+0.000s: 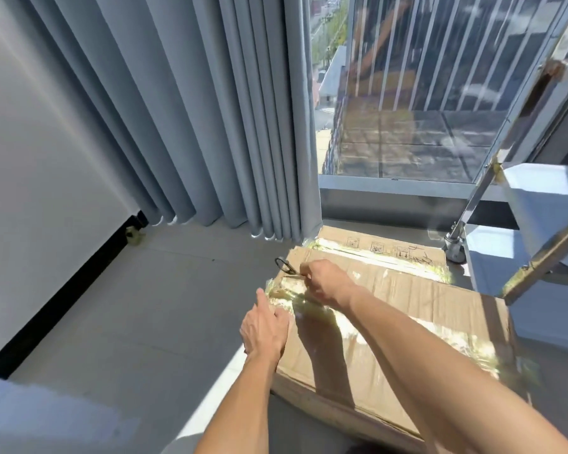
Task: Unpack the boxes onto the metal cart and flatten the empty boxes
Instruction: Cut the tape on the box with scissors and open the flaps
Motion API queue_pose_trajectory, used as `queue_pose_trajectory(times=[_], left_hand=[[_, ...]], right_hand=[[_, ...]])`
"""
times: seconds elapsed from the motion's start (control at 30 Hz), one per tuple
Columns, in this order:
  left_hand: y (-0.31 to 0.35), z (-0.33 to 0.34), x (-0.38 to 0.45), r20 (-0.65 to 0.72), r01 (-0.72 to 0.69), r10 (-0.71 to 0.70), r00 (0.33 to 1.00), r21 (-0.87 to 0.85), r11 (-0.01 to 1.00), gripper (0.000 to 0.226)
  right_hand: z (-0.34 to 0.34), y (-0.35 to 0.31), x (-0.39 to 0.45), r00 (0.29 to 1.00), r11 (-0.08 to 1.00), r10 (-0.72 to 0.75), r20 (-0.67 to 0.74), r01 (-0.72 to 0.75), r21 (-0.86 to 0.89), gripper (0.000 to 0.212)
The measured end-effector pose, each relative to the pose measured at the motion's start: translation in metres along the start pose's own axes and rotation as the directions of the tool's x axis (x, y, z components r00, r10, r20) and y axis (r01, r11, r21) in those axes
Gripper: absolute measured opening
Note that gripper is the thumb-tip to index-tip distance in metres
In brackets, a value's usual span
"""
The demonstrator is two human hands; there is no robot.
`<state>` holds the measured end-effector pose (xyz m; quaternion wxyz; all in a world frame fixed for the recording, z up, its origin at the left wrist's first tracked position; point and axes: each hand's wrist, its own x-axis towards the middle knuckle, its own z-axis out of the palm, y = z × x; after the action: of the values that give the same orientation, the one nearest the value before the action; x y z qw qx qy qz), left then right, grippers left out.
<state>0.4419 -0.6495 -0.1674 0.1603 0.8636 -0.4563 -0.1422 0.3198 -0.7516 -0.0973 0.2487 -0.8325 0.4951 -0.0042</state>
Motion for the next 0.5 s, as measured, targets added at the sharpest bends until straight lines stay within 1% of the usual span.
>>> queue_pose_trajectory(times=[0.03, 0.1, 0.17, 0.23, 0.33, 0.43, 0.5], left_hand=[[-0.002, 0.000, 0.003, 0.009, 0.027, -0.027, 1.000, -0.008, 1.000, 0.050], [-0.004, 0.004, 0.003, -0.005, 0.036, -0.036, 0.999, -0.013, 0.999, 0.049], [-0.003, 0.008, 0.003, -0.030, 0.017, -0.017, 0.999, -0.011, 1.000, 0.058], [-0.003, 0.011, 0.004, -0.035, 0.001, -0.001, 0.999, -0.006, 1.000, 0.060], [-0.002, 0.008, 0.005, -0.011, 0.026, -0.026, 1.000, -0.016, 1.000, 0.052], [0.001, 0.005, 0.004, -0.001, 0.041, -0.041, 0.999, -0.005, 0.999, 0.055], [0.001, 0.006, 0.004, -0.006, 0.048, -0.048, 0.999, 0.001, 0.999, 0.058]], right_hand=[[0.008, -0.003, 0.000, 0.999, 0.998, -0.046, -0.001, 0.046, -0.048, 0.015], [0.024, -0.008, -0.004, 0.995, 0.992, -0.086, -0.048, 0.081, -0.094, 0.015], [0.032, -0.014, -0.006, 0.986, 0.982, -0.118, -0.113, 0.099, -0.160, 0.015], [0.034, -0.017, -0.006, 0.980, 0.963, -0.166, -0.113, 0.136, -0.234, 0.016], [0.033, -0.020, -0.008, 0.967, 0.932, -0.232, -0.103, 0.191, -0.309, 0.018], [0.036, -0.016, -0.012, 0.966, 0.914, -0.242, -0.092, 0.195, -0.356, 0.018], [0.034, -0.013, -0.013, 0.967, 0.911, -0.228, -0.115, 0.170, -0.376, 0.018]])
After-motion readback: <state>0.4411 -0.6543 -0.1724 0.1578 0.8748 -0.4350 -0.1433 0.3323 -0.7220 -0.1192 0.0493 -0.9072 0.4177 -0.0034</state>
